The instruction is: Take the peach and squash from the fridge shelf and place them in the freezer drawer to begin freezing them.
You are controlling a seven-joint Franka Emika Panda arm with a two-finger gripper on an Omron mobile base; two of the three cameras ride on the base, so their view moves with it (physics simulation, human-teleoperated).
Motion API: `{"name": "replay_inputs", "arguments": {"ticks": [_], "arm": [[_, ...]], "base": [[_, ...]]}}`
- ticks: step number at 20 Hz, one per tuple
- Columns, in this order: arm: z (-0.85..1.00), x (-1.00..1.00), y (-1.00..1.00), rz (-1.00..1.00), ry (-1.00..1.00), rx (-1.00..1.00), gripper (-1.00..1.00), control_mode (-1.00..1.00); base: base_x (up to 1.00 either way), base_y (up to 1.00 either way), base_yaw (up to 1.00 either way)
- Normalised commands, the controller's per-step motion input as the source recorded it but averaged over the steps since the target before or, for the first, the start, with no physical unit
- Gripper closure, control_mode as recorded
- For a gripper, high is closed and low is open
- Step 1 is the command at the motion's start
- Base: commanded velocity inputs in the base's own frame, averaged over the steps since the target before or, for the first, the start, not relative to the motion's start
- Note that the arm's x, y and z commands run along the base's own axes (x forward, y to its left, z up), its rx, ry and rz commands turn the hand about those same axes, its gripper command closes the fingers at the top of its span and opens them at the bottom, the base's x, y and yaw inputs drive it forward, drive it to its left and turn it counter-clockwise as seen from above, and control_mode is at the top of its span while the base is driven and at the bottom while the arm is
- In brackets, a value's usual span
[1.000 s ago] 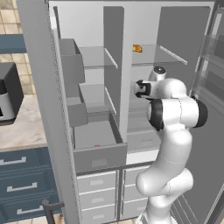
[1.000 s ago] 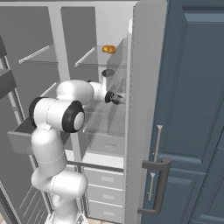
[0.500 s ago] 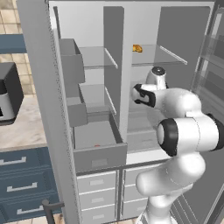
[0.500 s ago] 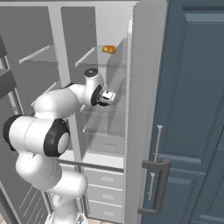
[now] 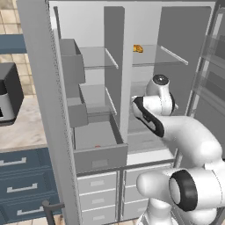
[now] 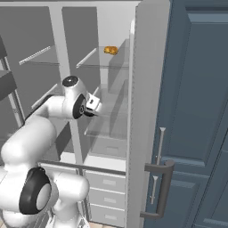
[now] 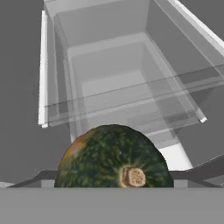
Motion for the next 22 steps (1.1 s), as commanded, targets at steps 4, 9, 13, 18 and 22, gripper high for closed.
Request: {"name": "replay_inputs", "arguments": {"ticks": [4,9,13,18,22], "arm": [[0.17,-0.73,0.76,0.00,0.07,0.00,1.00,-1.00],[0.00,-0.09,0.99,0.06,0.17,0.00,1.00,-1.00],[-0.08,0.06,0.94,0.10,0.23,0.00,1.00,-1.00],[-0.24,0.30,0.84,0.09,0.27,0.00,1.00,-1.00],[-0.61,0.14,0.42,0.06,0.16,0.00,1.00,-1.00]], "base": [[0.00,0.00,0.00],[0.00,0.00,0.00],[0.00,0.00,0.00],[0.00,0.00,0.00],[0.00,0.00,0.00]]}}
